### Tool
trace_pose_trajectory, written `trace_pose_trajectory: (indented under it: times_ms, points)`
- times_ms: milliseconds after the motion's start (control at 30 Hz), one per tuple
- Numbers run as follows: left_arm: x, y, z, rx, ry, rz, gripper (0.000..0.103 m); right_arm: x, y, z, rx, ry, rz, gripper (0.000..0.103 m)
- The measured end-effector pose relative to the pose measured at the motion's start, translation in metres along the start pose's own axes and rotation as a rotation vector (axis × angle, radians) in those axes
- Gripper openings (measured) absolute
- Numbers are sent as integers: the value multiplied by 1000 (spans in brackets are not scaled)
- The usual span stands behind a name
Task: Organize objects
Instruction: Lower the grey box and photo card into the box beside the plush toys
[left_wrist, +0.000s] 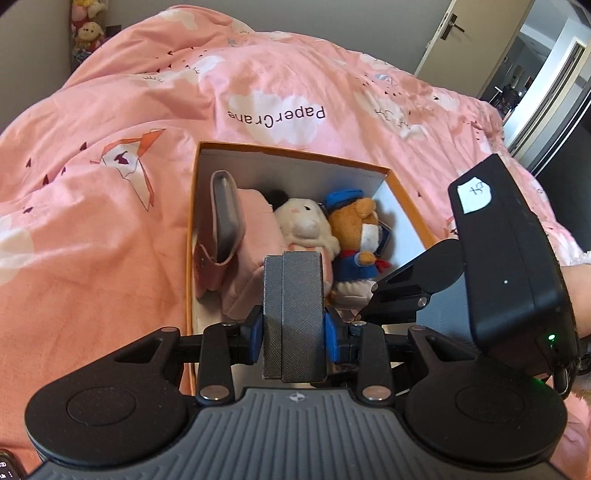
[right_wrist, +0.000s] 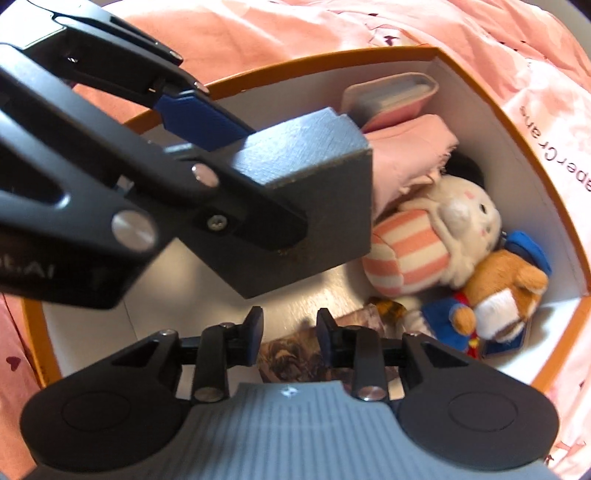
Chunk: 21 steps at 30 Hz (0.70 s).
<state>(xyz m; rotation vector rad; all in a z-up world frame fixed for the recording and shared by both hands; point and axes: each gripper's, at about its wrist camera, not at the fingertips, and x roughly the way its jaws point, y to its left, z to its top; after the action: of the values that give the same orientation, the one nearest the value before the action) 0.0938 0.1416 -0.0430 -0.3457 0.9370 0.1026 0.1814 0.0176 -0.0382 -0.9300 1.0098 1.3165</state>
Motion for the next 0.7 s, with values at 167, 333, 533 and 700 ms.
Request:
trace_pose_trajectory:
  times_ms: [167, 333, 533, 700]
  points:
    - [2, -1, 0, 12, 9, -1, 37, 4, -4, -2, 3, 4, -31, 33]
    - [3, -6, -1, 25, 16, -25, 37, 1, -6, -15, -34, 29, -41, 26]
    - [8, -12, -2, 36, 45, -69, 37, -8, 16, -28, -250, 59, -38, 22]
    - [13, -15, -4, 33, 69, -88, 37, -25, 16, -29, -233, 13, -33, 26]
